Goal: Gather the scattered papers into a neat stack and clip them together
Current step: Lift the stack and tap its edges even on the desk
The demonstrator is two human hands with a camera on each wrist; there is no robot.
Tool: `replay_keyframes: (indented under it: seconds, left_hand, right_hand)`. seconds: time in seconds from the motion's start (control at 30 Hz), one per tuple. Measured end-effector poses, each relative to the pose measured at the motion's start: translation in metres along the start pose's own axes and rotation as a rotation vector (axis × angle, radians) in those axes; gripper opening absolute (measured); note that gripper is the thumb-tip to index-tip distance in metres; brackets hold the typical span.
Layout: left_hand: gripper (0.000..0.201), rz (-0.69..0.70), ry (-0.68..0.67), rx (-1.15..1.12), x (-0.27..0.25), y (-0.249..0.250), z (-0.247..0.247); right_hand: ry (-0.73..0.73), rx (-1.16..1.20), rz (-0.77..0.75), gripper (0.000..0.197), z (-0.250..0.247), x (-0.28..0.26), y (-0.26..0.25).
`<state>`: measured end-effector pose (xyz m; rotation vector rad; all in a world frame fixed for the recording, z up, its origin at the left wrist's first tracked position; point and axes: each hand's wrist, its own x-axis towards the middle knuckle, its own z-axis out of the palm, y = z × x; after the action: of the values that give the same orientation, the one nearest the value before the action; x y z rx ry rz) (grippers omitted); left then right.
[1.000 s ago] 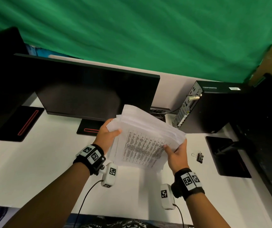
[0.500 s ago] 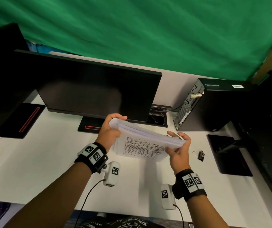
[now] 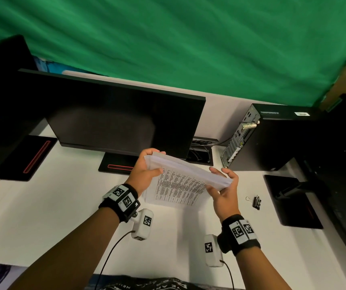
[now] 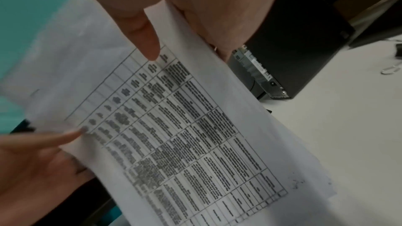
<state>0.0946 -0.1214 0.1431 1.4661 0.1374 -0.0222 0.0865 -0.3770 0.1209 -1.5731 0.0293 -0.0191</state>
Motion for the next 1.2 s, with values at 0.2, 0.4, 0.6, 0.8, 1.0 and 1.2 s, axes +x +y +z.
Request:
replay_keyframes:
  seconds: [0.2, 0.4, 0.6, 0.8, 1.0, 1.2]
  left_hand:
    - [0.032, -0.022, 0.078, 0.131, 0.008, -0.001, 0.005]
    - [0.024, 0.061, 0.185, 0.132, 0.000, 0.009, 0.017]
    - [0.028, 0.088, 0.140, -0.141, -0.012, 0.026, 0.018]
    - [0.025, 0.118, 0.218, -0.117, -0.012, 0.033, 0.021]
    - [0.020, 0.119, 0.250, -0.069, -0.012, 0.029, 0.019]
    - [0.014, 0.119, 0.212, -0.157, -0.014, 0.031, 0.018]
  right_hand:
    - [0.061, -0.110, 0.022, 0.036, 0.006, 0.004, 0.002]
    - [0.055, -0.076, -0.033, 0.036, 0.014, 0.003, -0.005]
    - [0.083, 0.081, -0.058, 0.038, 0.018, -0.002, -0.014]
    - [0.186, 0.092, -0.061, 0.064, 0.023, 0.000, -0.024]
    - [0.247, 0.006, -0.053, 0.024, 0.023, 0.000, -0.028]
    - [0.239, 0.027, -0.098, 0.014, 0.025, -0.004, -0.034]
